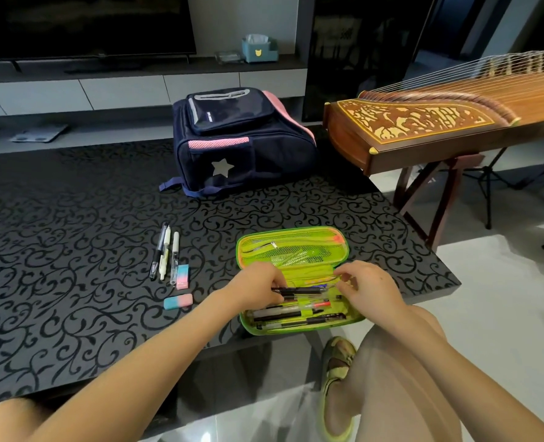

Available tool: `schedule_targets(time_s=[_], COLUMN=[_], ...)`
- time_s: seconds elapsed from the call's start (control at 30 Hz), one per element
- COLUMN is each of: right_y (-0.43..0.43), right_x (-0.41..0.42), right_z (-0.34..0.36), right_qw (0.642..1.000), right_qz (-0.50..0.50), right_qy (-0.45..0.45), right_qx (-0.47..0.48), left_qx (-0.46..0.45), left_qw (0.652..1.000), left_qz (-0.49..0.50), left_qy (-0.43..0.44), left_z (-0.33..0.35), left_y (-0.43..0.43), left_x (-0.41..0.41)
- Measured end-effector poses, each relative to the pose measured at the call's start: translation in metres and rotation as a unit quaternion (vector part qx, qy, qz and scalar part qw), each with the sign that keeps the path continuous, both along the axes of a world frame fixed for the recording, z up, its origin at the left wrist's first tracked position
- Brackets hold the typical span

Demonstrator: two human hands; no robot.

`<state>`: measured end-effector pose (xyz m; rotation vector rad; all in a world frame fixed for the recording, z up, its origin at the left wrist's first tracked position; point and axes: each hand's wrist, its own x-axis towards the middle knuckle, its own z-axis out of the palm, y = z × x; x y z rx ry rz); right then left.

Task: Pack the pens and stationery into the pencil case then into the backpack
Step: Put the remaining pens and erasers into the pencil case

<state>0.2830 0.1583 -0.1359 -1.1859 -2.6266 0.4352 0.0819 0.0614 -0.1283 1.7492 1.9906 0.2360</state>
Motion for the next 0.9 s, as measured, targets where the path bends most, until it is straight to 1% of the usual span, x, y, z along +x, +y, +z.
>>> schedule_targets(time_s=[0.07, 0.17, 0.27, 0.33, 0.4, 0.5, 0.6, 0.73, 0.83, 0.9], right_y=[-0.004, -0.011, -0.017, -0.017, -0.016, -0.015, -0.014, -0.013, -0.014, -0.015], right_x=[-0.006, -0.014, -0.019, -0.020, -0.020, -0.022, -0.024, -0.029, -0.038, -0.048], right_z=[-0.001, -0.003, -0.006, -0.008, -0.009, -0.010, -0.008, -0.006, -0.005, -0.002], right_qw=[0.999, 0.997, 0.996, 0.996, 0.995, 0.992, 0.989, 0.987, 0.993, 0.997], right_qz=[0.034, 0.078, 0.090, 0.087, 0.089, 0.112, 0.132, 0.136, 0.109, 0.076], right_qy=[-0.002, -0.006, -0.010, -0.023, -0.033, -0.051, -0.061, -0.072, -0.041, -0.028], right_qx=[-0.006, 0.019, 0.027, 0.016, -0.002, -0.015, -0.030, -0.034, 0.004, 0.012], left_qx=[0.003, 0.014, 0.026, 0.020, 0.021, 0.025, 0.011, 0.013, 0.008, 0.006], left_qw=[1.000, 0.999, 0.998, 0.999, 0.999, 0.999, 1.000, 0.998, 0.997, 0.997], left_qz=[0.001, 0.028, 0.051, 0.041, 0.035, 0.022, 0.001, -0.006, -0.021, -0.033], left_qy=[-0.002, -0.015, -0.004, 0.019, 0.022, 0.010, -0.021, -0.068, -0.068, -0.064], left_z=[0.000, 0.000, -0.001, -0.003, -0.004, -0.002, -0.001, -0.005, -0.008, -0.008], left_y=[0.000, -0.002, -0.002, -0.002, -0.002, -0.003, -0.008, -0.016, -0.018, -0.018], left_x=[-0.003, -0.008, -0.014, -0.014, -0.013, -0.012, -0.017, -0.024, -0.027, -0.029])
